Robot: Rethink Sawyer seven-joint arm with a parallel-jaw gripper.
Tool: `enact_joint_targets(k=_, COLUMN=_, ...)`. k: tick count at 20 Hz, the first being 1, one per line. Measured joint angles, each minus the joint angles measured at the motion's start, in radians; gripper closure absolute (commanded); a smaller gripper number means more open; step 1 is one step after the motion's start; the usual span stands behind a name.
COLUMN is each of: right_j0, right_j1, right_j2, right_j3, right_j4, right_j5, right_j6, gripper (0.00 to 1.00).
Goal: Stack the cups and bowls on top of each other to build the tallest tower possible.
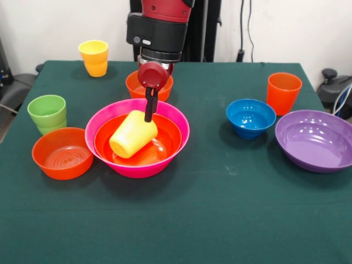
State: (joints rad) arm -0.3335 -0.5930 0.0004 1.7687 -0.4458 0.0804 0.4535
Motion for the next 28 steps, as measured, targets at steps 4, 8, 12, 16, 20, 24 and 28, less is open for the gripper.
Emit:
enact_joint_targets(k=4, right_j0=0.0, right_j1=0.001, right_j2=0.002, right_j3=-0.001, right_j4=-0.012, right_j5=-0.023, right_j6=0.0, gripper=0.0)
enact_joint_targets(k=8, right_j0=0.008, right_j1=0.008, right_j2=-0.008, right_j3=-0.009, right_j4=-0.015, right_j5=-0.046, right_j6=0.0, gripper=0.0)
enact_joint_targets(k=12, right_j0=0.048, right_j1=0.034, right_j2=-0.053, right_j3=-0.033, right_j4=-0.015, right_j5=-0.052, right_j6=0.0, gripper=0.0)
enact_joint_targets(k=16, right_j0=0.101, right_j1=0.058, right_j2=-0.107, right_j3=-0.058, right_j4=-0.015, right_j5=-0.052, right_j6=0.0, gripper=0.0)
enact_joint_targets(k=20, right_j0=0.139, right_j1=0.082, right_j2=-0.148, right_j3=-0.08, right_j4=-0.015, right_j5=-0.052, right_j6=0.0, gripper=0.0)
enact_joint_targets(k=24, right_j0=0.153, right_j1=0.102, right_j2=-0.176, right_j3=-0.095, right_j4=-0.015, right_j5=-0.052, right_j6=0.0, gripper=0.0)
enact_joint_targets(k=28, right_j0=0.153, right_j1=0.128, right_j2=-0.204, right_j3=-0.111, right_j4=-0.015, right_j5=-0.053, right_j6=0.0, gripper=0.0)
